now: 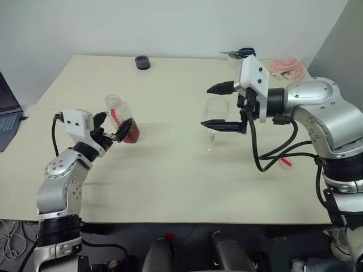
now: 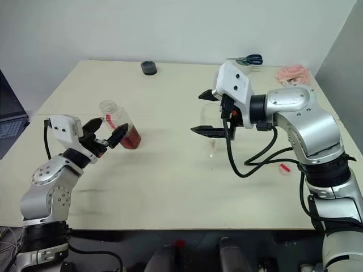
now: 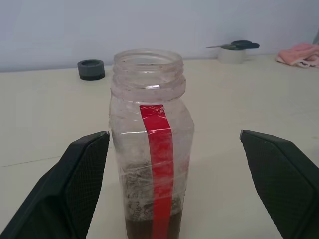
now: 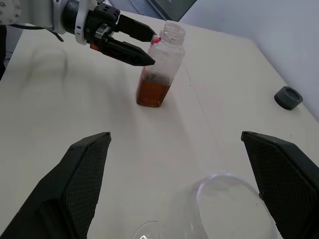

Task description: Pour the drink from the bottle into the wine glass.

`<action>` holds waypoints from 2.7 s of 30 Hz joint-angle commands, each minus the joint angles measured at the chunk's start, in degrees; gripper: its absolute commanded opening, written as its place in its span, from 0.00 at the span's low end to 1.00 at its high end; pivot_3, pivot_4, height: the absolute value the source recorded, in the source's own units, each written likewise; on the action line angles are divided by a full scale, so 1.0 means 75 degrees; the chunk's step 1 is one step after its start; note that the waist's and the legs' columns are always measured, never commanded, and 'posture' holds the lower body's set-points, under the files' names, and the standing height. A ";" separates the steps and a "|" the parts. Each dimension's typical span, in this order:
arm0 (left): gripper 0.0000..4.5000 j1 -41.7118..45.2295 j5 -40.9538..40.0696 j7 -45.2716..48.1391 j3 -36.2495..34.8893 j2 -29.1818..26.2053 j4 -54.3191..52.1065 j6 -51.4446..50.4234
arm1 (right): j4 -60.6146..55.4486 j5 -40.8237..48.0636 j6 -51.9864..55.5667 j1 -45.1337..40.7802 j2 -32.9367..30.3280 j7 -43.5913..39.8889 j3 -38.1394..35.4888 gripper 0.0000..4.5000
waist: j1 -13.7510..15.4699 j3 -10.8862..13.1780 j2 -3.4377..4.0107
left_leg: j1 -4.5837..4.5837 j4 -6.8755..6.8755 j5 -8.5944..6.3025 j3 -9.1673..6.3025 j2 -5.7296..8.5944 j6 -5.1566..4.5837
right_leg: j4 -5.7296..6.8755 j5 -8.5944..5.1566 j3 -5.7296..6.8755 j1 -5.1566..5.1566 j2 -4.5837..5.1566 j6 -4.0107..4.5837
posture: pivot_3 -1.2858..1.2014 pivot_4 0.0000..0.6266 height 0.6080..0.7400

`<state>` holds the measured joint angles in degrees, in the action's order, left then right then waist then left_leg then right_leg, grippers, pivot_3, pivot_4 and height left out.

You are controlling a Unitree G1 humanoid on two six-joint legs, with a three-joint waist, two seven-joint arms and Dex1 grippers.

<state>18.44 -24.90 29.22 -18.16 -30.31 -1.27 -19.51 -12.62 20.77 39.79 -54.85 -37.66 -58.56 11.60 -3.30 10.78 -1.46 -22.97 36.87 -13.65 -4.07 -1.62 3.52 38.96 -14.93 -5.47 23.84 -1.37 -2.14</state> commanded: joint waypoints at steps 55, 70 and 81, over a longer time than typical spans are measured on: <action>0.48 0.7290 0.5590 0.0460 0.4424 0.0123 0.6216 0.7338 | -0.3276 0.1524 -0.0088 0.5366 -0.0146 0.2685 -0.3494 1.00 | 0.0062 0.0033 -0.0030 | -0.0063 0.0011 0.0007 -0.0020 0.0028 -0.0009 | 0.0000 0.0005 0.0011 0.0035 0.0007 -0.0013 | 0.52 0.24 1.00; 0.48 0.8046 0.7134 -0.0513 0.5284 0.0556 0.7444 0.8785 | -0.3589 0.1826 0.0083 0.5591 -0.0299 0.2998 -0.3519 1.00 | 0.0059 0.0034 -0.0032 | -0.0064 0.0014 0.0007 -0.0019 0.0029 -0.0010 | 0.0004 0.0000 0.0009 0.0036 0.0006 -0.0022 | 0.52 0.24 1.00; 0.48 0.8320 0.8229 -0.1654 0.5793 0.0485 0.7845 0.9182 | -0.3428 0.1950 0.0033 0.5430 -0.0407 0.3053 -0.3440 1.00 | 0.0062 0.0034 -0.0032 | -0.0064 0.0015 0.0007 -0.0019 0.0030 -0.0010 | 0.0006 0.0001 0.0008 0.0036 0.0007 -0.0022 | 0.52 0.24 1.00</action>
<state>78.30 36.34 18.96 25.40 -26.12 58.41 48.33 -37.36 34.78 40.68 -13.04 -40.04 -36.10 -13.31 -2.83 11.04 -1.70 -23.45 36.99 -13.59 -4.22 -1.39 3.45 39.01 -14.90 -5.41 24.11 -1.32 -2.28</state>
